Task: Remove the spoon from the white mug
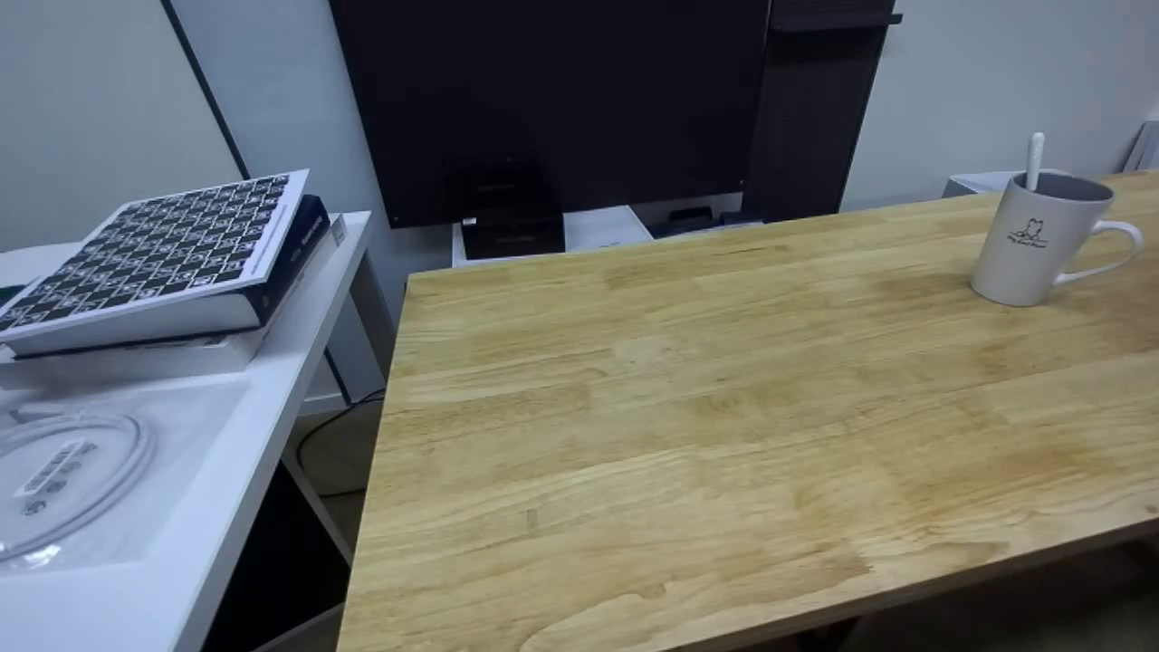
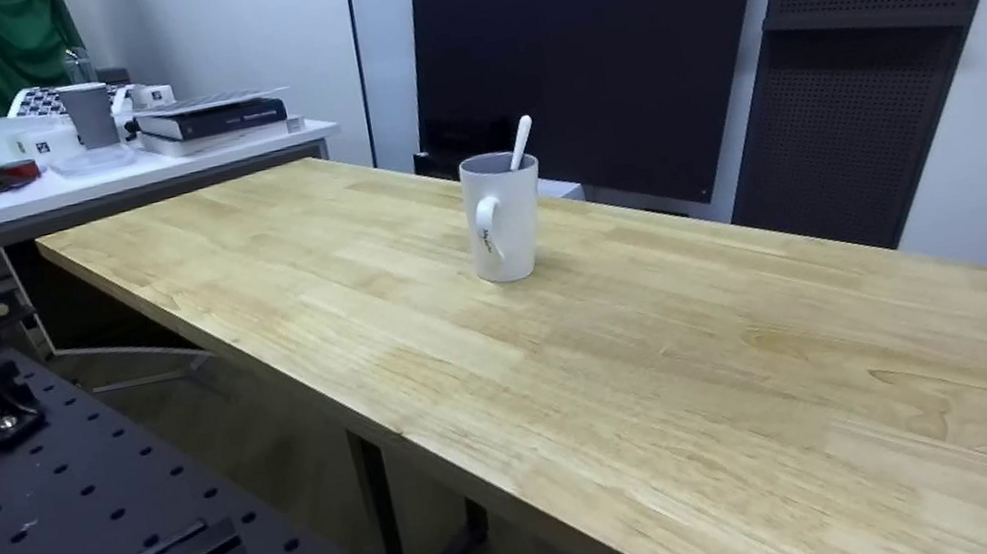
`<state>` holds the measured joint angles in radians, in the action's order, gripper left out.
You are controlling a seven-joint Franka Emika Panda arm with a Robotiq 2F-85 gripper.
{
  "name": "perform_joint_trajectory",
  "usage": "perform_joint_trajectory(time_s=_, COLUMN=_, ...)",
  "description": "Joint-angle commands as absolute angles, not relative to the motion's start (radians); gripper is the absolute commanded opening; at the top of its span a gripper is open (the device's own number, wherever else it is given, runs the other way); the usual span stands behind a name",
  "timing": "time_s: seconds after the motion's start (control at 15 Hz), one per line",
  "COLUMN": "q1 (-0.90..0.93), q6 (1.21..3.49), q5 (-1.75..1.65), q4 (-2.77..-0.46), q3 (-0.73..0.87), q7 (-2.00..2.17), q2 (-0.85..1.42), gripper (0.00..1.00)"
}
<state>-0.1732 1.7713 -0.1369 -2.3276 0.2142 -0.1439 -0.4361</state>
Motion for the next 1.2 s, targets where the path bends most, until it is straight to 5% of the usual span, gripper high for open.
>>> perform_joint_trajectory(time_s=0.0, q1=-0.168, q6=1.783, q5=-0.117, q4=-2.306, q3=0.220, q7=-0.157, q2=-0.381, gripper=1.00)
perform_joint_trajectory(time_s=1.13, q1=-0.139, q6=1.833, q5=0.103, q4=-1.992, q3=0.141, q7=-0.416, q2=0.196, gripper=1.00)
